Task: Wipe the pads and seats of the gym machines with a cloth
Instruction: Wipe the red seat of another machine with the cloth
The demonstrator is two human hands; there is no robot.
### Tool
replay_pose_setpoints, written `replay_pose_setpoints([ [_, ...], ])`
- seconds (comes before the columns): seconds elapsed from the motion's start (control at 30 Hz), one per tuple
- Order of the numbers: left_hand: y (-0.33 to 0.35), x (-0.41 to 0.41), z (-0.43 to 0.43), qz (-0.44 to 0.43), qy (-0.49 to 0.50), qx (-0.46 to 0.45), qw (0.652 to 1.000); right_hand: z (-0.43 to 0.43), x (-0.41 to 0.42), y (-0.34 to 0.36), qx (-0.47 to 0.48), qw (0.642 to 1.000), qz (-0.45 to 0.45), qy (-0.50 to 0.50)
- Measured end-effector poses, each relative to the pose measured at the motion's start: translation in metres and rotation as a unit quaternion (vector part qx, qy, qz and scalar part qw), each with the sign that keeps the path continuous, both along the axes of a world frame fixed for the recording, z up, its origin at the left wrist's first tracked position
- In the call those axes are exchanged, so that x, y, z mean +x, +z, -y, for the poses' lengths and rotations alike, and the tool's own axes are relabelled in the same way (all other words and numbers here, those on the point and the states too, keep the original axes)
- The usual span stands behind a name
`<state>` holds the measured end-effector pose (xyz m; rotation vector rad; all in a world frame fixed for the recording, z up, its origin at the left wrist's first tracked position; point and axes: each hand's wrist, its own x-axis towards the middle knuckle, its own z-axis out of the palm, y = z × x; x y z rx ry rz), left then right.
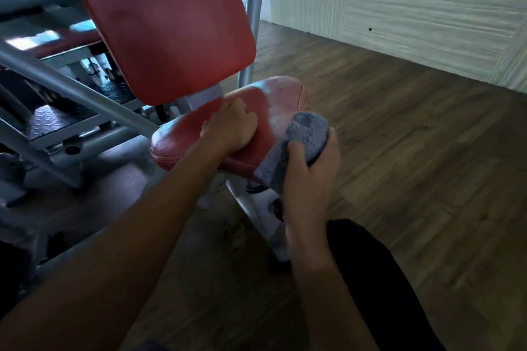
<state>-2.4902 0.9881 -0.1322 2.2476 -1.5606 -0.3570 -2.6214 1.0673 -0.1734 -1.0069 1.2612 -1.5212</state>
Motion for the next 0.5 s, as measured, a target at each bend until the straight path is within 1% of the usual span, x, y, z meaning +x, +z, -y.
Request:
replay_pose_setpoints([
  [0.1,0.005,-0.012,0.016,-0.015,0.006,0.016,1.0,0.033,-0.027,0.011,0.035,0.992,-0.036,0.112],
  [0.13,0.003,-0.017,0.021,-0.009,-0.003,0.023,1.0,0.042,-0.034,0.013,0.053,0.987,-0.067,0.138],
  [0.23,-0.005,-0.026,0.025,0.044,-0.017,0.04,0.998,0.07,-0.048,0.015,0.088,0.96,-0.189,0.185],
  [0.3,-0.009,-0.026,0.027,0.048,-0.014,0.028,0.998,0.087,-0.05,0.015,0.102,0.942,-0.229,0.223],
  [0.37,-0.009,-0.026,0.028,0.051,-0.008,0.024,0.998,0.098,-0.05,0.016,0.117,0.937,-0.208,0.255],
  [0.47,-0.01,-0.026,0.031,0.062,0.001,0.034,0.998,0.096,-0.055,0.02,0.126,0.942,-0.113,0.291],
  [0.5,-0.01,-0.026,0.031,0.062,0.007,0.036,0.997,0.09,-0.059,0.017,0.119,0.94,-0.109,0.299],
])
